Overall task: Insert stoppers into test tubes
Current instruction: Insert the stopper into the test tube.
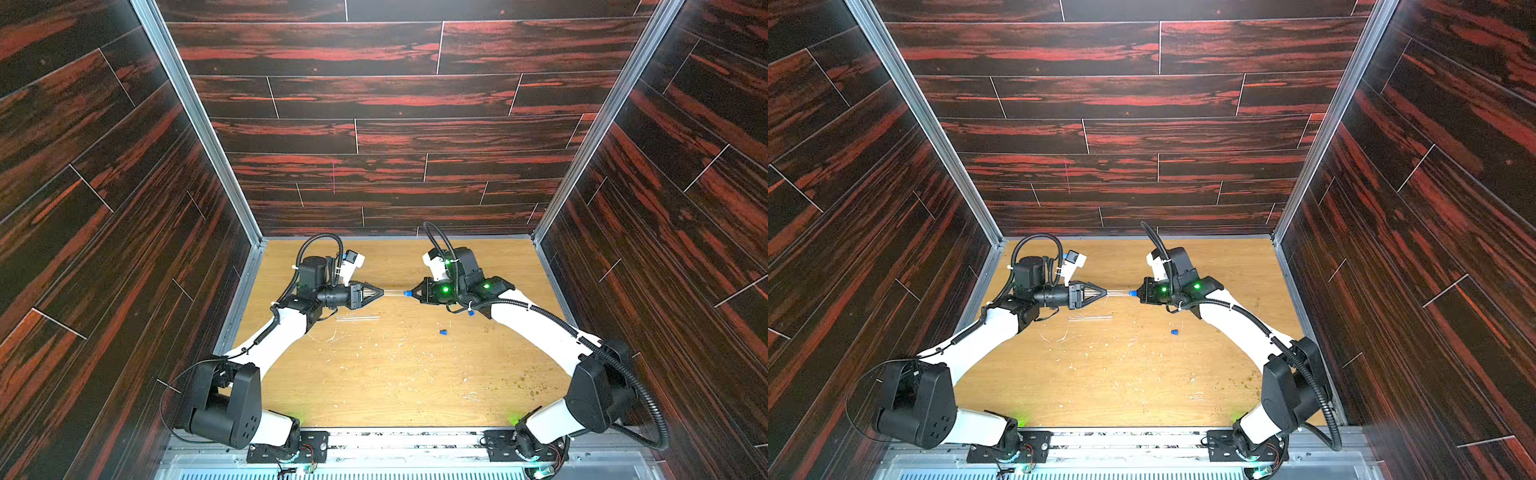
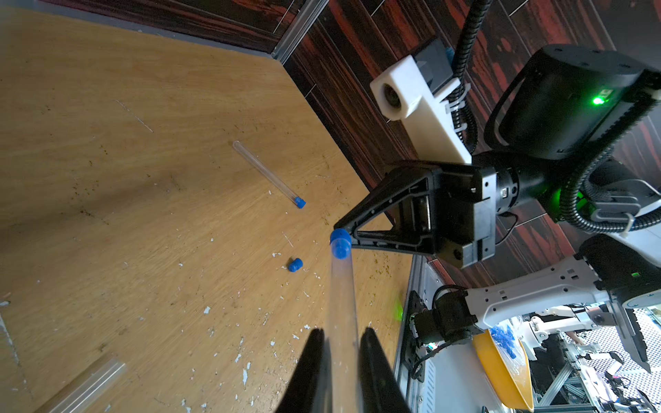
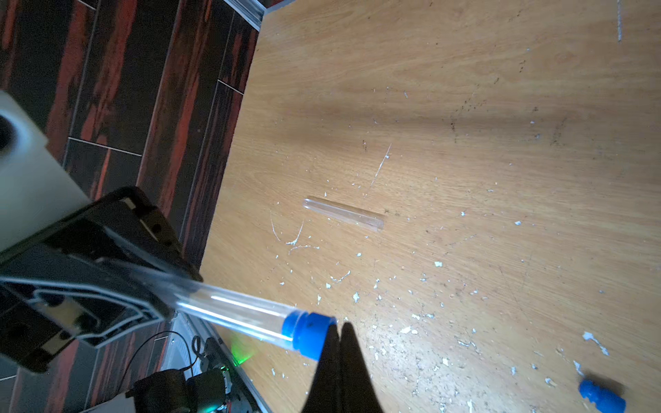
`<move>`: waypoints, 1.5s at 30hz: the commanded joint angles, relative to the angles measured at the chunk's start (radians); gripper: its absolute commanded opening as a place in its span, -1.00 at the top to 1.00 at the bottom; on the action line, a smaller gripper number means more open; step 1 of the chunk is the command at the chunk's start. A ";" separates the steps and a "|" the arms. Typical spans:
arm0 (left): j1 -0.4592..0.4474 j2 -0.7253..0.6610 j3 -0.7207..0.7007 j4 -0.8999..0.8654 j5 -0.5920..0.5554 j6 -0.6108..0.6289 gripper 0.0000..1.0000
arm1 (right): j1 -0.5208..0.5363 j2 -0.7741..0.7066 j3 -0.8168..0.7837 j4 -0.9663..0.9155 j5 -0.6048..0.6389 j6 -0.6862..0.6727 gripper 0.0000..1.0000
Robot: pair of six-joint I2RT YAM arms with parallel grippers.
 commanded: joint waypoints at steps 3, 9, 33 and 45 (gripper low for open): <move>-0.063 0.001 0.006 0.044 0.055 -0.015 1.00 | 0.102 -0.003 0.054 0.266 -0.366 0.013 1.00; -0.063 0.000 0.000 0.073 0.056 -0.037 1.00 | 0.103 -0.006 0.054 0.287 -0.395 0.021 1.00; -0.035 -0.020 -0.008 0.146 0.059 -0.122 1.00 | -0.010 -0.149 -0.096 0.196 -0.330 -0.053 0.69; -0.022 -0.028 -0.009 0.149 0.061 -0.130 1.00 | -0.103 -0.255 -0.192 0.136 -0.311 -0.108 0.62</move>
